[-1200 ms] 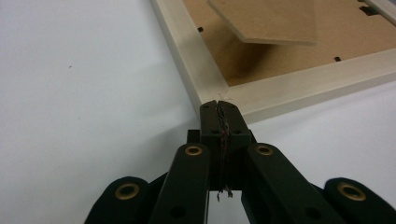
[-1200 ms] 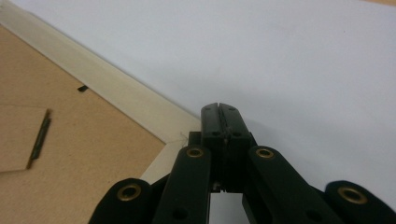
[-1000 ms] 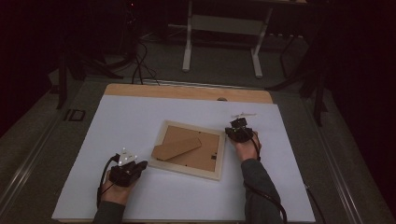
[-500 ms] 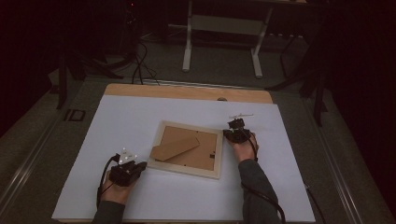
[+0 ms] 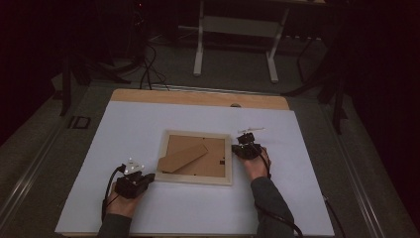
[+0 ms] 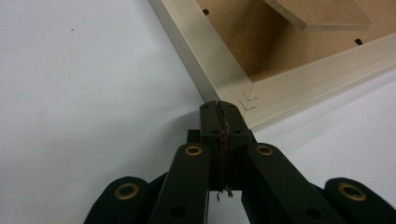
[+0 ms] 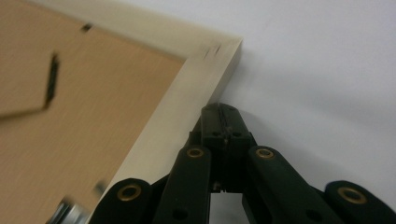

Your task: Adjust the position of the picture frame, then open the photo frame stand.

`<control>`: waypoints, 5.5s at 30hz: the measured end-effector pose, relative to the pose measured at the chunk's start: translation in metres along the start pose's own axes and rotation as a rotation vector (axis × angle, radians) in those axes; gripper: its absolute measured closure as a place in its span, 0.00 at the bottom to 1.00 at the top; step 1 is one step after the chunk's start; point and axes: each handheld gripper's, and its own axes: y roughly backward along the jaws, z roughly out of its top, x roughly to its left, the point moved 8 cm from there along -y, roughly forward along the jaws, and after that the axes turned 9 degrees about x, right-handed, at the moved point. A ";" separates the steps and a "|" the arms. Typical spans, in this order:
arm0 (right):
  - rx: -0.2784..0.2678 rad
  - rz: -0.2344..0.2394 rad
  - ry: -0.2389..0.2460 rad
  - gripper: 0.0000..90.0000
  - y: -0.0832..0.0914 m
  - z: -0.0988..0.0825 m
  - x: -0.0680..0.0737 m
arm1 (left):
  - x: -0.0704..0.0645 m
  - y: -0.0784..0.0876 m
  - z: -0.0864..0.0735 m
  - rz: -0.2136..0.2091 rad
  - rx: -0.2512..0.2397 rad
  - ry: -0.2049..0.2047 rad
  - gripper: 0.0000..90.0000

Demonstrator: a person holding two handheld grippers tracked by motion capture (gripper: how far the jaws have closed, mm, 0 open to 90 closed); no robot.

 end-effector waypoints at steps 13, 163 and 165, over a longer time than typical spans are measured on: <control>-0.029 0.102 -0.034 1.00 0.021 -0.045 0.020 | 0.001 -0.002 0.001 -0.018 0.001 0.020 1.00; -0.067 -0.008 0.160 0.55 0.065 -0.068 0.013 | -0.044 -0.022 0.117 -0.114 0.202 -0.217 0.43; -0.065 -0.007 0.161 0.55 0.065 -0.068 0.013 | -0.044 -0.024 0.118 -0.108 0.213 -0.214 0.39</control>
